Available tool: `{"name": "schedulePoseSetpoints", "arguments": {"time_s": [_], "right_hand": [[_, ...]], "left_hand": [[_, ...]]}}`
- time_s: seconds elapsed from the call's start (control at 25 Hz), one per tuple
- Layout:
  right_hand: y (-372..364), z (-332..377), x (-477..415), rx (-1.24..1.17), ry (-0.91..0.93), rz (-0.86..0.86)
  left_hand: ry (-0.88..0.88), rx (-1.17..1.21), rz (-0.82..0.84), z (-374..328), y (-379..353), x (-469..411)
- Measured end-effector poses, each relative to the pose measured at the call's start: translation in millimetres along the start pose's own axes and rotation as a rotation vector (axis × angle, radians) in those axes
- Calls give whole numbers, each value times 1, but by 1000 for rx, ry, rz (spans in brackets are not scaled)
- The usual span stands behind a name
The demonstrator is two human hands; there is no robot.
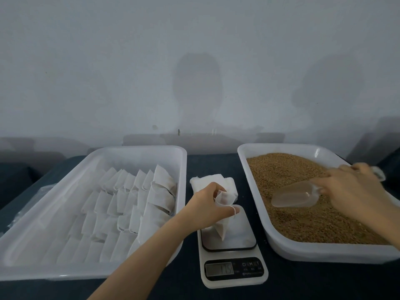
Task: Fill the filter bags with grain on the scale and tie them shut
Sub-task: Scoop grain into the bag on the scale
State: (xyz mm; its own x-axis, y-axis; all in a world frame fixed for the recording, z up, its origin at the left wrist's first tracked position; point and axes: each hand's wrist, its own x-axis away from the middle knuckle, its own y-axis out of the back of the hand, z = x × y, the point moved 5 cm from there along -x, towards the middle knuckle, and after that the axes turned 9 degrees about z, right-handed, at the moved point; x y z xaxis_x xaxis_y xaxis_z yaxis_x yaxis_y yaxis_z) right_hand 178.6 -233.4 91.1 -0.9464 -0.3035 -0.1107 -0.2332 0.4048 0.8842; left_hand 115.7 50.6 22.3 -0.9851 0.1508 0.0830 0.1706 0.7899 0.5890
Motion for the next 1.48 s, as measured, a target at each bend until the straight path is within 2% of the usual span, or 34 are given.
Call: {"name": "schedulePoseSetpoints", "arguments": {"time_s": [0.2,0.48,0.76,1.28,1.48], "right_hand": [[-23,13,-2,-74,4,47],[-56,1,7,-623,-8,156],[-70,-12,12,-878,-65,235],[-52,-17,19,-932,-35,235],[-41,-19,16,-858,-25,215]], "left_hand": [[-5,-25,-6,-1,0,0],[-3,-11,4,-2,0,0],[-12,-16,4,-3,0,0],[-13,25,24,-2,-1,1],[-15,43,39,-2,-1,2]]}}
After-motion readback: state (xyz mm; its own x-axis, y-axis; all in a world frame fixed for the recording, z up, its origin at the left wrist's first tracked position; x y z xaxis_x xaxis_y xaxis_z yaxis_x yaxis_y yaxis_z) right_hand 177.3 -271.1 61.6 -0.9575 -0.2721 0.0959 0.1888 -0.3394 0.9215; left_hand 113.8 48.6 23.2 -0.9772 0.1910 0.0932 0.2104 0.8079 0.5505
